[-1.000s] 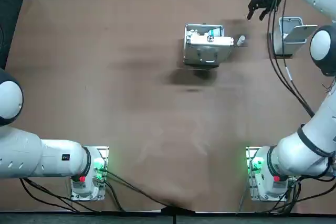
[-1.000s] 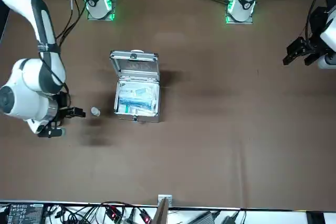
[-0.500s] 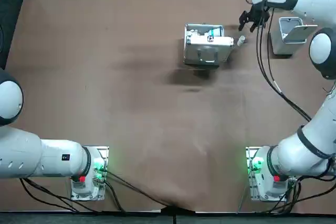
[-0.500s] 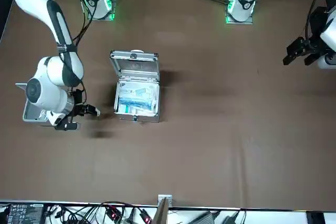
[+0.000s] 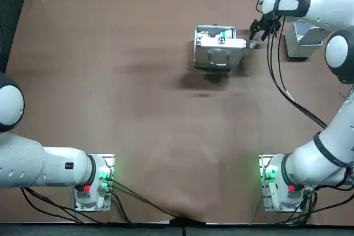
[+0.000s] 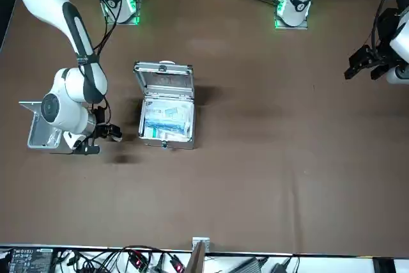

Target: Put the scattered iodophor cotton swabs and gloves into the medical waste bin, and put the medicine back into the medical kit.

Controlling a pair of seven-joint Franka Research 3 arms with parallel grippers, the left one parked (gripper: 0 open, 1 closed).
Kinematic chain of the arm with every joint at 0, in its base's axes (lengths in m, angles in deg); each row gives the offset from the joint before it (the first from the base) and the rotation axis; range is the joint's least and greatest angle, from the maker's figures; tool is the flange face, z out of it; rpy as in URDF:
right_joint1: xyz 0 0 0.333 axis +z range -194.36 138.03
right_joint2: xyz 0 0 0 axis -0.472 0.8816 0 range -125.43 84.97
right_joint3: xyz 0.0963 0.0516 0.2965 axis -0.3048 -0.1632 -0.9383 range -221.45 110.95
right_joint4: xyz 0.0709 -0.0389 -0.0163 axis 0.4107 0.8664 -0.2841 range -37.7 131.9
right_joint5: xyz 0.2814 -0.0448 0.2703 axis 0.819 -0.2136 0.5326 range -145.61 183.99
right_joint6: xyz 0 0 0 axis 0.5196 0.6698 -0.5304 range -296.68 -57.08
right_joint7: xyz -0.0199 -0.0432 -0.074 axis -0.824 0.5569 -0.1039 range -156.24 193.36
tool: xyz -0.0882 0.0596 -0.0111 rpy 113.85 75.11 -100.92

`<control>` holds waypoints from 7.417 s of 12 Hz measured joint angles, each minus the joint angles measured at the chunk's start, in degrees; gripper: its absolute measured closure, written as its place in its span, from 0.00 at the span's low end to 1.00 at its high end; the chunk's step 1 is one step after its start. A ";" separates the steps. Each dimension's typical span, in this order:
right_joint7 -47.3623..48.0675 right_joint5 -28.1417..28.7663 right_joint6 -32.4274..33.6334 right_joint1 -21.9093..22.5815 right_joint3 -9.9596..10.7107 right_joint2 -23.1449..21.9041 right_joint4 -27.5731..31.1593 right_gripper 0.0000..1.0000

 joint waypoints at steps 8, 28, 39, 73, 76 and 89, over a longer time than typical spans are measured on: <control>0.00 0.00 0.00 0.35 0.00 0.10 0.21 0.49; 23.30 0.57 8.51 13.50 -0.59 -4.92 -14.37 0.63; 36.37 1.67 8.28 23.00 -0.60 -1.63 -14.82 0.63; 36.97 -1.74 15.55 21.39 1.17 -6.19 -16.80 0.00; 30.06 -2.29 19.14 17.54 1.38 -9.87 -16.87 0.00; 6.56 -5.95 43.12 2.98 2.98 -25.68 -17.14 0.00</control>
